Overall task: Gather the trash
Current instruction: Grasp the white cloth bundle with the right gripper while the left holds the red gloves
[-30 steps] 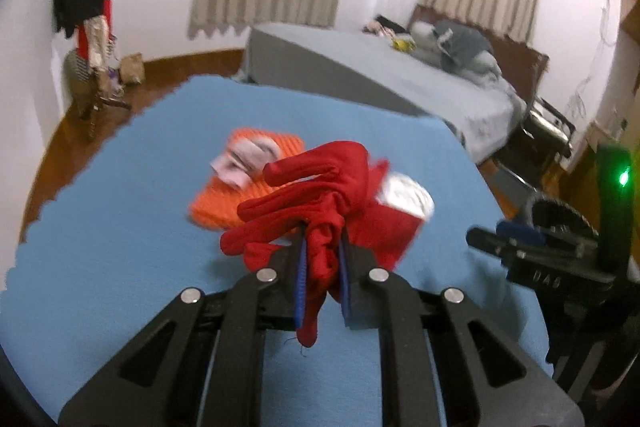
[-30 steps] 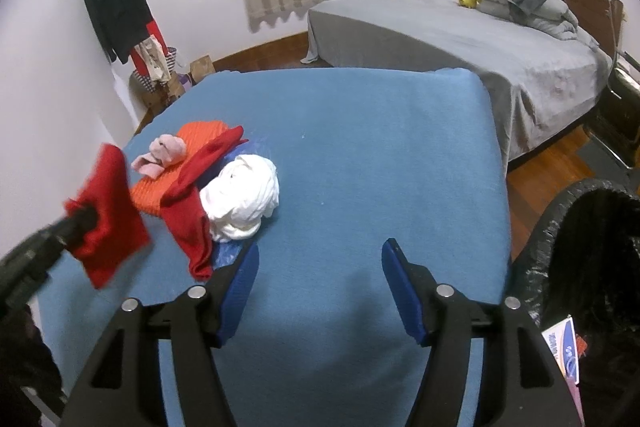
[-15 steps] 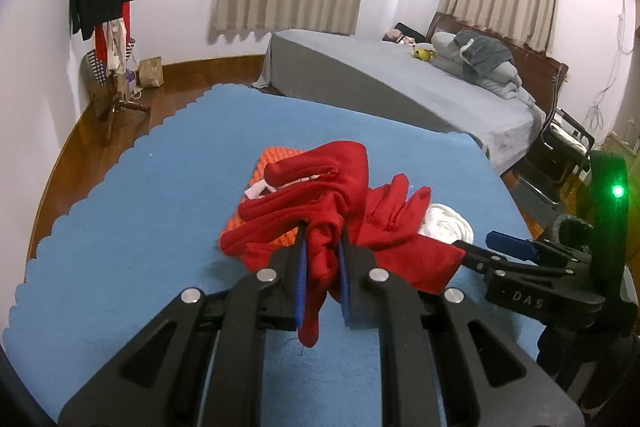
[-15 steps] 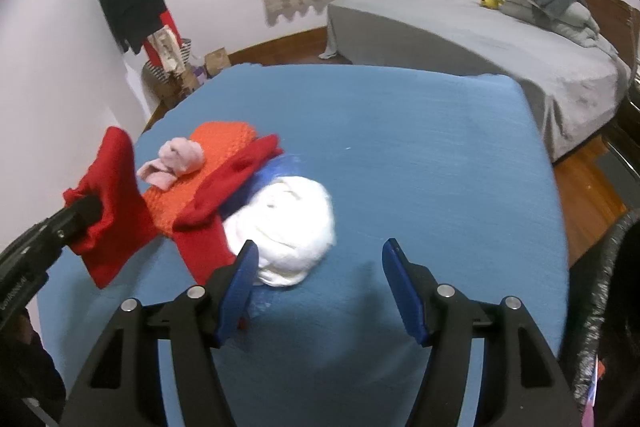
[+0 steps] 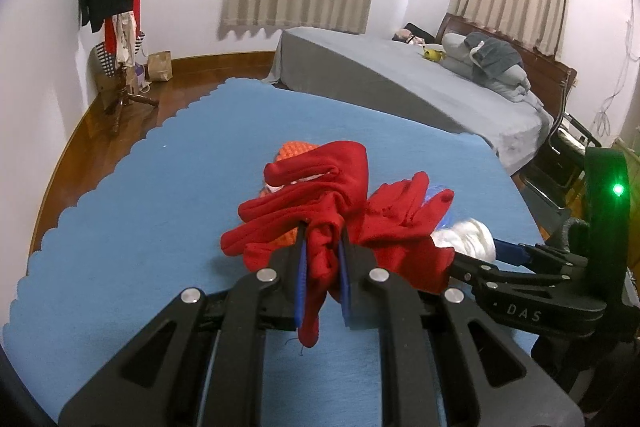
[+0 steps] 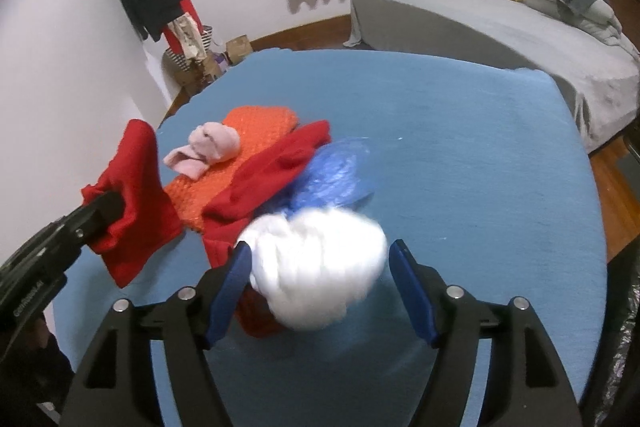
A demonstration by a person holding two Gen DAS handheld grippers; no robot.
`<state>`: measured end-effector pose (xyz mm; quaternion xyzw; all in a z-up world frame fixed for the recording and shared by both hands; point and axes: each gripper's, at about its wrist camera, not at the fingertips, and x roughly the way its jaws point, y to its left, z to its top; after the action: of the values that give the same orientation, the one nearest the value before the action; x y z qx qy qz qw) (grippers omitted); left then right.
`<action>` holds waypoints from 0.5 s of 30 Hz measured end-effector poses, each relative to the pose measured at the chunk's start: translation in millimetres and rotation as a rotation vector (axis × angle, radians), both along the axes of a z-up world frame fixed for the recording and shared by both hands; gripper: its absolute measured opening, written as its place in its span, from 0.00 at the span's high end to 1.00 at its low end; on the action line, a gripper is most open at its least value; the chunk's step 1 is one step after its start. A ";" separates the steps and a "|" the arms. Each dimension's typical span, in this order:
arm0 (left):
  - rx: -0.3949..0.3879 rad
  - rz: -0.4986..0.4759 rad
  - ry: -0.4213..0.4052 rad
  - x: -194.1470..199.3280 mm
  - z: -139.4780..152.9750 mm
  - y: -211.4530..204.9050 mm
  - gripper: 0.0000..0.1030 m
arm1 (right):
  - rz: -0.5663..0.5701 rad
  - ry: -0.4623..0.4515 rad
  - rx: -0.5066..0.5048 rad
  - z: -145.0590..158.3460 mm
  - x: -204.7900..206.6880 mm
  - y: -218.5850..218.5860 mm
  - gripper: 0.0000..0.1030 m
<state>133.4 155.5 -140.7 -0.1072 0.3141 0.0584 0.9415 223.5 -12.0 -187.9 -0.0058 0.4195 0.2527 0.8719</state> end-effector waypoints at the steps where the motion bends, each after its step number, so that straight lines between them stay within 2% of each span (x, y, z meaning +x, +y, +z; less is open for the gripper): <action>1: -0.001 0.001 0.002 0.3 -0.2 -0.8 0.88 | 0.004 0.003 -0.002 -0.3 0.4 1.5 0.32; 2: -0.002 0.001 0.003 0.1 -0.6 -1.1 0.88 | 0.010 0.011 -0.003 -1.1 1.1 3.4 0.32; 5: -0.002 0.000 0.004 0.4 -0.5 -1.5 0.88 | 0.049 0.048 0.014 -4.6 0.9 6.0 0.50; 7: -0.002 -0.002 0.005 0.3 -1.7 -1.5 0.88 | 0.068 0.057 0.024 -4.4 -2.7 5.0 0.56; 9: -0.001 -0.004 0.005 0.4 -2.0 -3.0 0.88 | 0.086 0.064 0.032 -3.5 -6.0 2.8 0.67; 14: 0.001 -0.021 0.001 -2.2 -2.0 -4.8 0.88 | 0.083 0.062 0.041 0.0 -16.7 -8.8 0.70; 15: 0.002 -0.025 0.001 -2.4 -2.2 -5.6 0.88 | 0.081 0.064 0.039 0.2 -18.1 -10.9 0.66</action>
<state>131.0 150.0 -142.9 -0.1022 0.3161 0.0469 0.9420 205.4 -22.9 -187.6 0.0023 0.4414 0.2962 0.8470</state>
